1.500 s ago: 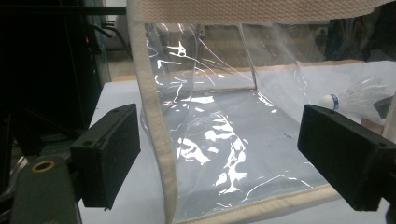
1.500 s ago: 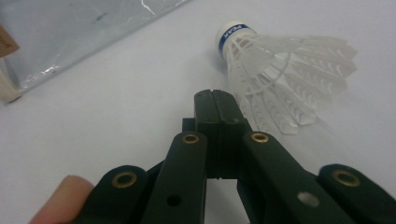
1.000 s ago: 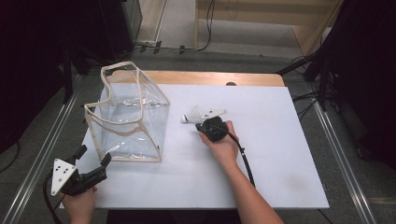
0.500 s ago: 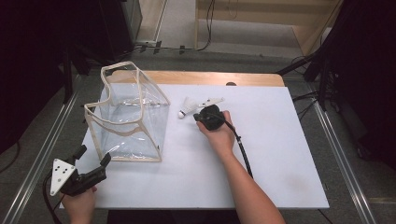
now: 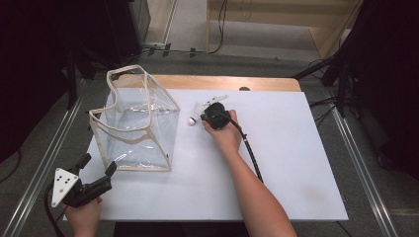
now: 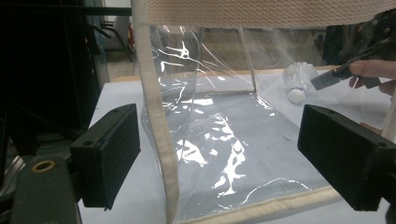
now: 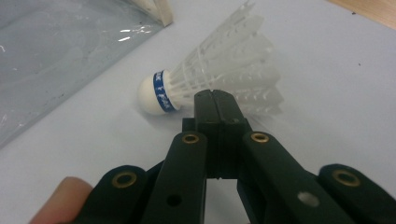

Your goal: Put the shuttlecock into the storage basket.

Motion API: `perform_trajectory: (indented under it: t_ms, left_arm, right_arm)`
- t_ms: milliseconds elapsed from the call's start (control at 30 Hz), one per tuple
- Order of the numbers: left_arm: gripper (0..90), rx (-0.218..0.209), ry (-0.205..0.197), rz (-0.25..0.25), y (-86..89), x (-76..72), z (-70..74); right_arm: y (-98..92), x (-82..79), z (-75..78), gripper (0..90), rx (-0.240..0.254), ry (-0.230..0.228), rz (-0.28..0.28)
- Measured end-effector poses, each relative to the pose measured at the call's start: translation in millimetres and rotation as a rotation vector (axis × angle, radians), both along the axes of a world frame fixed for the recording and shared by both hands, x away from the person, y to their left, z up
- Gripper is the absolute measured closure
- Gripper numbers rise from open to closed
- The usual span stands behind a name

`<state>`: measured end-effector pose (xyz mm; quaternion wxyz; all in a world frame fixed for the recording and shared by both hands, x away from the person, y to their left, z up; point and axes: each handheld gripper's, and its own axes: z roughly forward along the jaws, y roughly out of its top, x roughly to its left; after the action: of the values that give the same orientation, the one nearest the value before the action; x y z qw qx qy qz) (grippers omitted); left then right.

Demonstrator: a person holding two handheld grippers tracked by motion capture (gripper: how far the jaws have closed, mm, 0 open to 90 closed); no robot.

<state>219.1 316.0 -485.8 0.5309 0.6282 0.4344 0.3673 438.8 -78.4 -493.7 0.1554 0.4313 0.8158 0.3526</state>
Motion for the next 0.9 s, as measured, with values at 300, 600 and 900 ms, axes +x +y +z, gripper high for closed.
perform_trajectory:
  t_ms: [300, 600, 900]
  left_arm:
    - [13.7, -0.004, 0.0, 0.0, 0.3, 0.0, 0.0]
    - [13.7, -0.008, -0.001, -0.001, 0.7, 0.0, 0.0]
    - [13.7, -0.008, -0.001, -0.002, 1.0, 0.3, 0.1]
  right_arm:
    - [11.4, 10.6, 0.1, 88.0, 0.0, 0.004, 0.005]
    - [23.9, 19.6, 1.9, 88.0, 0.031, 0.019, 0.04]
    - [38.2, 2.1, 5.6, 60.9, 0.069, 0.013, 0.003]
